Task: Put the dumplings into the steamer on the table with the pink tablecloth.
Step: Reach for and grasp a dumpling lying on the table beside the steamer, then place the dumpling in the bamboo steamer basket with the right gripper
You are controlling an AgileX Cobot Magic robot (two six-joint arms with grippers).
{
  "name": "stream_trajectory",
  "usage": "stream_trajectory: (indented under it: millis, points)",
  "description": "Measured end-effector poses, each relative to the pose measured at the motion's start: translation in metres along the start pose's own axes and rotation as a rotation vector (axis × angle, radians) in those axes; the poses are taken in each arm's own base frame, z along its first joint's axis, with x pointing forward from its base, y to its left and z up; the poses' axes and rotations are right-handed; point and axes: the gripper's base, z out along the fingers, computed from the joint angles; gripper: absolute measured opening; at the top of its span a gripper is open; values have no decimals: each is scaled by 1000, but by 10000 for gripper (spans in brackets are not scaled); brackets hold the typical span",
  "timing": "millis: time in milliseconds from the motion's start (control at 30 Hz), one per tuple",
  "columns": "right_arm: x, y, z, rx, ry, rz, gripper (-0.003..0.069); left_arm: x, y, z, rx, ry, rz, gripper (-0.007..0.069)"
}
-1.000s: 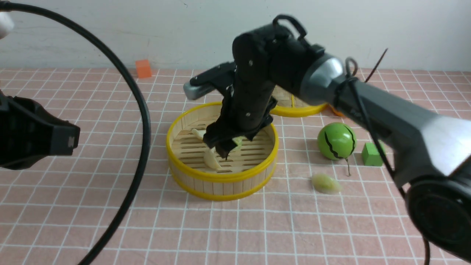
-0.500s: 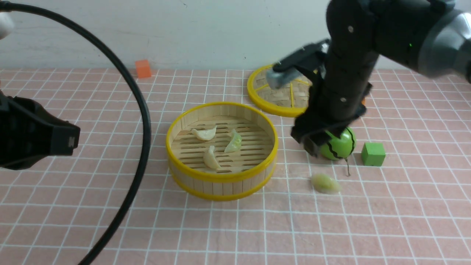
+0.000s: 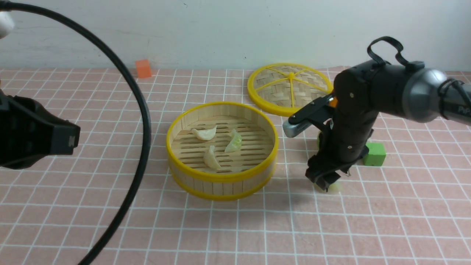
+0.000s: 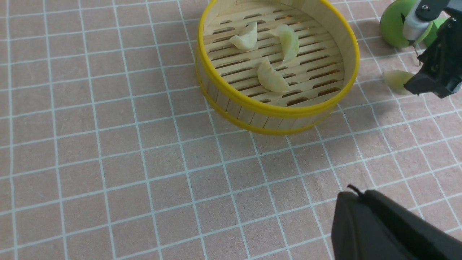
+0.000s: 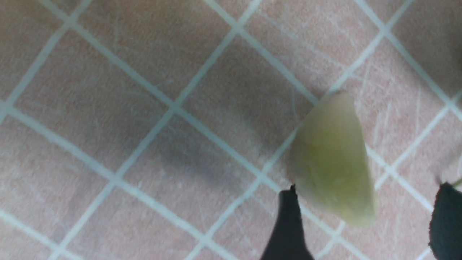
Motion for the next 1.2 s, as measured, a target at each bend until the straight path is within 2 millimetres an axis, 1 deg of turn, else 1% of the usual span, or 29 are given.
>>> stream_trajectory:
  millis: [133, 167, 200, 233, 267, 367, 400, 433, 533, 633, 667, 733, 800, 833, 867, 900, 967, 1067, 1133, 1167, 1200]
  points:
    - [-1, -1, 12, -4, 0, 3, 490, 0, 0, 0, 0, 0, 0, 15]
    - [0, 0, 18, -14, 16, 6, 468, 0, 0, 0, 0, 0, 0, 15]
    - [0, 1, 20, -16, 18, 7, 465, 0, 0, 0, 0, 0, 0, 15]
    - [1, 2, 23, -25, 29, 11, 433, 0, 0, 0, 0, 0, 0, 16]
    - [1, 2, 24, -26, 32, 11, 433, 0, 0, 0, 0, 0, 0, 16]
    - [1, 2, 25, -33, 39, 13, 288, 0, 0, 0, -1, 5, 0, 17]
    - [1, 2, 24, -34, 43, 12, 253, 0, 0, 0, -1, 5, 0, 17]
    - [1, 2, 23, -34, 43, 13, 239, 1, 0, 0, -1, 6, 0, 17]
    - [-4, 1, 18, -35, 49, 14, 237, 1, 0, 0, -1, 8, 0, 17]
    - [-12, 2, 6, -52, 52, 26, 237, 1, 0, 0, -1, 11, 0, 19]
    - [-22, 7, -8, -74, 31, 37, 237, 1, 0, 0, -1, 11, 0, 20]
    - [-31, 15, -22, -96, -4, 33, 237, 1, 0, 0, -1, 11, 0, 21]
    - [-48, 32, -44, -134, -80, 16, 237, 1, 0, 0, -1, 11, 0, 24]
    - [-54, 39, -51, -147, -110, 8, 237, 1, 0, 0, -1, 11, 0, 25]
    - [-56, 42, -54, -155, -126, 4, 237, 1, 0, 0, -1, 11, 0, 26]
    - [-65, 54, -64, -168, -185, -15, 237, 1, 0, 0, -1, 11, 0, 28]
    - [-73, 67, -70, -179, -245, -32, 237, 1, 0, 0, -1, 11, 0, 29]
    - [-80, 76, -63, -187, -278, -38, 237, 1, 0, 0, -2, 14, 0, 29]
    - [-83, 78, -46, -187, -272, -37, 237, 2, 0, 0, -3, 22, 0, 30]
    - [-84, 79, -41, -186, -269, -36, 237, 2, 0, 0, -3, 23, 0, 31]
    - [-85, 79, -31, -185, -261, -35, 237, 2, 0, 0, -3, 26, 0, 32]
